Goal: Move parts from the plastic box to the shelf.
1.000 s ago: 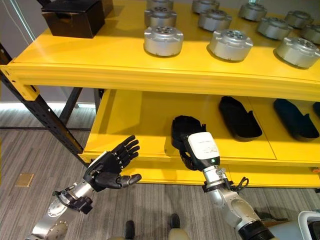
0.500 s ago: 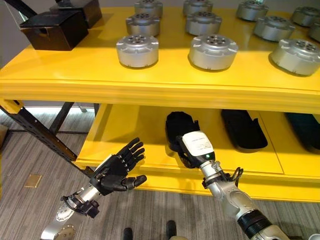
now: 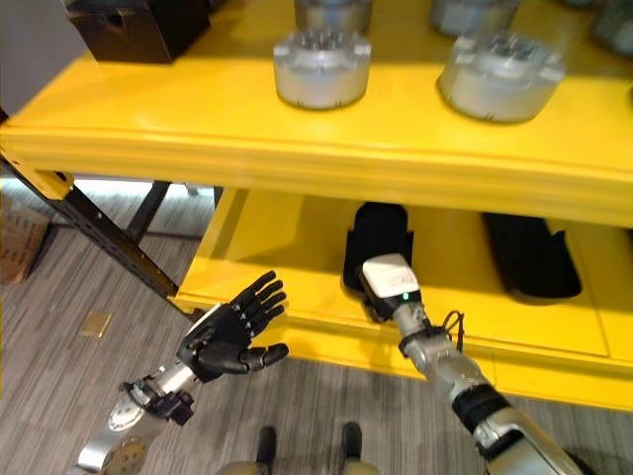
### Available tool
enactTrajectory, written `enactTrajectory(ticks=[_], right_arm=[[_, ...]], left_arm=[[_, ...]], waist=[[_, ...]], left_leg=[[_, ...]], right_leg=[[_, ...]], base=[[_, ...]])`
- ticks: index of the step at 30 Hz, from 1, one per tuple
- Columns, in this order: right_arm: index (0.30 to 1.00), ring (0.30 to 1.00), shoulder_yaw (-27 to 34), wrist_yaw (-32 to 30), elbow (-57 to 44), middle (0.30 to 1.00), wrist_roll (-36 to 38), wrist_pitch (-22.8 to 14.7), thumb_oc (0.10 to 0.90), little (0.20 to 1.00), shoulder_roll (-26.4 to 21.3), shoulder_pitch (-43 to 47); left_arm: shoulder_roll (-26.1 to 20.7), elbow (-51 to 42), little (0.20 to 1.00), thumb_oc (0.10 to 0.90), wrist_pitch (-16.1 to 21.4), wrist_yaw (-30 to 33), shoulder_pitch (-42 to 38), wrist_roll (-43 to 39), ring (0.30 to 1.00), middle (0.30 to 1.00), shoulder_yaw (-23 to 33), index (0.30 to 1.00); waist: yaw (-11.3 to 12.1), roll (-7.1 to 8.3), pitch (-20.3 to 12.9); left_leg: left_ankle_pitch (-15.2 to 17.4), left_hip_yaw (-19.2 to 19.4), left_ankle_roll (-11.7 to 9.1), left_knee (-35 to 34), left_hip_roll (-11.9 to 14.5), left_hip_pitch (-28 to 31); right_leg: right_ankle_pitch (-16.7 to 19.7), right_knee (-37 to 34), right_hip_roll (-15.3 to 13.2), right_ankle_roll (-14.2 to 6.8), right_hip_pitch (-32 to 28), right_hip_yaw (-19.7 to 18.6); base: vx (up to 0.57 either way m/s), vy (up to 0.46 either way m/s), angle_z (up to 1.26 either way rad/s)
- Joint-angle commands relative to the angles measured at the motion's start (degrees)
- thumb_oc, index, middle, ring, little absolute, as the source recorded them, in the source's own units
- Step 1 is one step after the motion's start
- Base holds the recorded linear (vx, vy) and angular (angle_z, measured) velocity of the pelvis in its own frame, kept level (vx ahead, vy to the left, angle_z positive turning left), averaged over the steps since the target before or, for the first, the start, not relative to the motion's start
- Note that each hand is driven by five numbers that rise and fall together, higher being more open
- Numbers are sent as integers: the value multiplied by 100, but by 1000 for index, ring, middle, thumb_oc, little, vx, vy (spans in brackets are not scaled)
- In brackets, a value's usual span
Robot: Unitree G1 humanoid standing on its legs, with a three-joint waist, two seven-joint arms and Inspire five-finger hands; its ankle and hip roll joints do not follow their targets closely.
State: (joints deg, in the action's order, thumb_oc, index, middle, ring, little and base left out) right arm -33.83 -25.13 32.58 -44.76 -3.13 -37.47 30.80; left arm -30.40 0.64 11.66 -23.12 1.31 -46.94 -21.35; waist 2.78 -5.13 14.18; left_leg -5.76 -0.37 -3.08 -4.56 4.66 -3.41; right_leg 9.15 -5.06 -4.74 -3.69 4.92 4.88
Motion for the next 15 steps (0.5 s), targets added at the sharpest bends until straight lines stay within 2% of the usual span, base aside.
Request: enactTrajectory(ticks=[1, 6, 8, 15], right_arm=[[300, 300, -133, -389, 252, 300, 365, 22, 400, 300, -20, 1112], [300, 300, -193, -394, 528, 300, 435, 81, 400, 300, -56, 1299], [300, 300, -203, -360, 895, 300, 415, 119, 400, 300, -122, 1503], [300, 300, -211, -396, 1190, 300, 496, 263, 400, 300, -238, 1559]], left_arm=[[3, -417, 1000, 900, 580, -167, -647, -221, 1000, 1000, 24, 1000], [22, -479, 1000, 900, 517, -95, -715, -214, 1000, 1000, 44, 1000], [37, -568, 1000, 900, 421, -85, -785, -163, 1000, 1000, 87, 1000], [51, -628, 1000, 900, 391, -91, -720, -158, 1000, 1000, 97, 1000]], waist=[[136, 231, 191], [169, 182, 298], [233, 121, 449], [267, 80, 526]], left_leg=[[389, 203, 194, 193, -41, 26], [358, 182, 188, 237, -70, -102], [338, 158, 182, 300, -97, -252], [321, 165, 170, 308, -130, -294]], right_leg=[[-588, 603, -401, -199, 59, 183], [-576, 618, -416, -184, 142, 201], [-577, 666, -453, -173, 236, 247], [-556, 640, -486, -168, 236, 293]], base=[[-186, 13, -2], [-44, -4, -1], [-83, -19, -2], [-12, -3, -1]])
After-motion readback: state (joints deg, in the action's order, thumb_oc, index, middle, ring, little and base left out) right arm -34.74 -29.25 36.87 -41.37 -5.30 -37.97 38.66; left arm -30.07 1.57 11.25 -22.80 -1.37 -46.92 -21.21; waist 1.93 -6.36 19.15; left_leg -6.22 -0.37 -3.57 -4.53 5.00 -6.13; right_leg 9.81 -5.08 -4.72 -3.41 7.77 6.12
